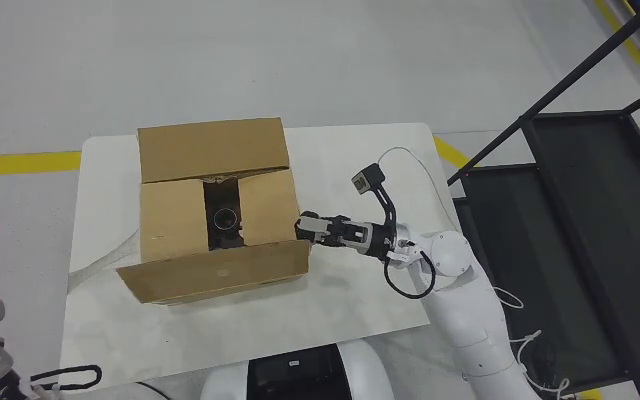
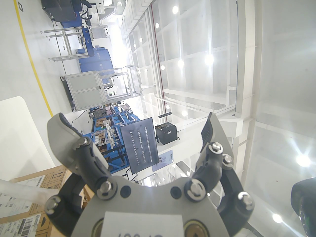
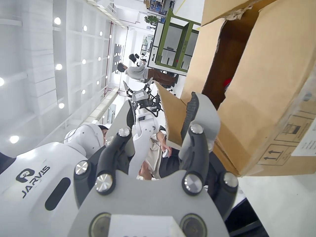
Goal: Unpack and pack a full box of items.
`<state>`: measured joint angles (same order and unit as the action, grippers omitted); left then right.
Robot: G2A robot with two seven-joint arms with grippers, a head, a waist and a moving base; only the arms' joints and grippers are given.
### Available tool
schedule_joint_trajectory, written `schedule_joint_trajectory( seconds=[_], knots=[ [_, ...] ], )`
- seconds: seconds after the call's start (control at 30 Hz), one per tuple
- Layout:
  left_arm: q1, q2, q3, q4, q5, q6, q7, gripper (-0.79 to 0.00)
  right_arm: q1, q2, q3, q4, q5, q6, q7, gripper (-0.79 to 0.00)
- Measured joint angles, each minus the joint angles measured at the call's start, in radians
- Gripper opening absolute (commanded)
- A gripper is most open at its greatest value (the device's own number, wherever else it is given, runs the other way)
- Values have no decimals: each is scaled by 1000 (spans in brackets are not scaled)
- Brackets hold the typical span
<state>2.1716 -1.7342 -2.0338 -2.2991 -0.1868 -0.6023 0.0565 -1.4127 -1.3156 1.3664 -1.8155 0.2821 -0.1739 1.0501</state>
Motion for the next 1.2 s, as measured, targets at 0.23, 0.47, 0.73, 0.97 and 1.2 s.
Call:
schedule_joint_trajectory(
  seconds=[0.23, 0.47, 0.73, 0.97, 1.2],
  knots=[
    [-14, 2, 3, -2, -11, 20, -9, 0, -28, 15, 5, -51, -2, 38, 40, -465],
    [5, 7, 7, -32, -104, 70, -77, 0, -50, 29, -3, -101, -40, 80, 55, -529],
    [71, 9, 24, -51, -163, 97, -169, 0, -56, 45, -29, -138, -112, 156, 77, -717],
    [85, 11, 20, -51, -181, 119, -188, 0, -57, 56, -69, -162, -182, 228, 70, -785],
    [85, 11, 20, -51, -180, 119, -188, 0, -60, 68, -90, -185, -215, 233, 85, -785]
  ],
)
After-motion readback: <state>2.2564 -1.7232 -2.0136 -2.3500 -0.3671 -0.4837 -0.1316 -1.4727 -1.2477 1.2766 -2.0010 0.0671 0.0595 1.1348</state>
